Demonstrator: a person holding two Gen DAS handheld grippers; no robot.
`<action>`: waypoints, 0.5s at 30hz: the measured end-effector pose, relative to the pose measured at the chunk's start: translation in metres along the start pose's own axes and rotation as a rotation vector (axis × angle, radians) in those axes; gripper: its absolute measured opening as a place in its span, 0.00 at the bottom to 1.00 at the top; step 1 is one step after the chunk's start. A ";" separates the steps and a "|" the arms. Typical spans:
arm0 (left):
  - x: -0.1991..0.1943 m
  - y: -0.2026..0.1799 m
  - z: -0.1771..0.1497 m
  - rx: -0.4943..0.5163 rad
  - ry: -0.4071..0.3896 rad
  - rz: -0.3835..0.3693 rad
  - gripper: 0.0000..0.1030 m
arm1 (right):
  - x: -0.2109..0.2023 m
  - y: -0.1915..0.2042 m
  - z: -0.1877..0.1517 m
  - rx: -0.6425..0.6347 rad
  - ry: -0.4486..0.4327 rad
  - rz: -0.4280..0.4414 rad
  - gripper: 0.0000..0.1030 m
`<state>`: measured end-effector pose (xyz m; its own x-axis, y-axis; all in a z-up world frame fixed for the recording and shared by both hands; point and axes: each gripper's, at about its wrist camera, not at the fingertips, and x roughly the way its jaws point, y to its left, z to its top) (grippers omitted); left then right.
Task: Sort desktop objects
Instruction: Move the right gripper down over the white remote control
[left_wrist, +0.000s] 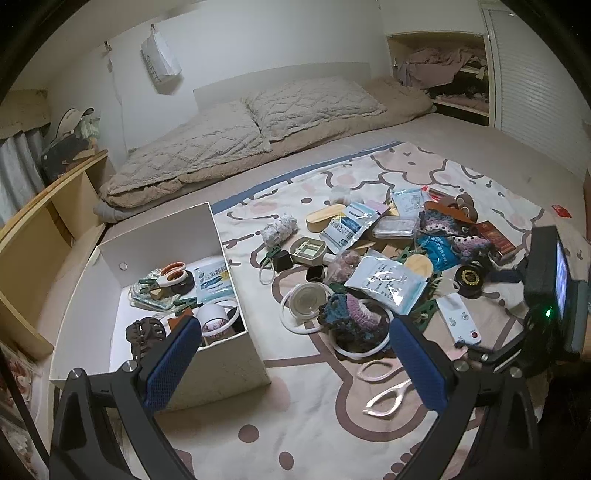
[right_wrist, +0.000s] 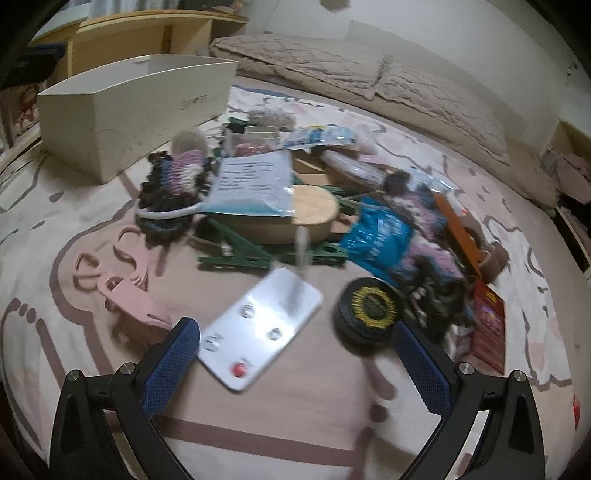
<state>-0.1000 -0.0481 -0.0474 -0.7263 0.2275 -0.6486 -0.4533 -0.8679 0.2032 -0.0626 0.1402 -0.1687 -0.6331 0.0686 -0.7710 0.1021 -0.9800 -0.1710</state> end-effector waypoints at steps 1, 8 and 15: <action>0.000 0.001 0.000 -0.002 0.000 0.000 1.00 | 0.000 0.004 0.001 -0.005 -0.001 0.009 1.00; 0.001 0.007 -0.004 -0.013 0.012 -0.001 1.00 | -0.001 0.032 0.007 -0.040 -0.002 0.081 1.00; 0.003 0.007 -0.006 -0.006 0.019 -0.003 1.00 | -0.002 -0.008 0.014 0.085 -0.021 0.244 1.00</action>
<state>-0.1026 -0.0564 -0.0522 -0.7148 0.2221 -0.6631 -0.4529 -0.8695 0.1969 -0.0731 0.1449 -0.1573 -0.6137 -0.1744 -0.7700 0.1892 -0.9794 0.0710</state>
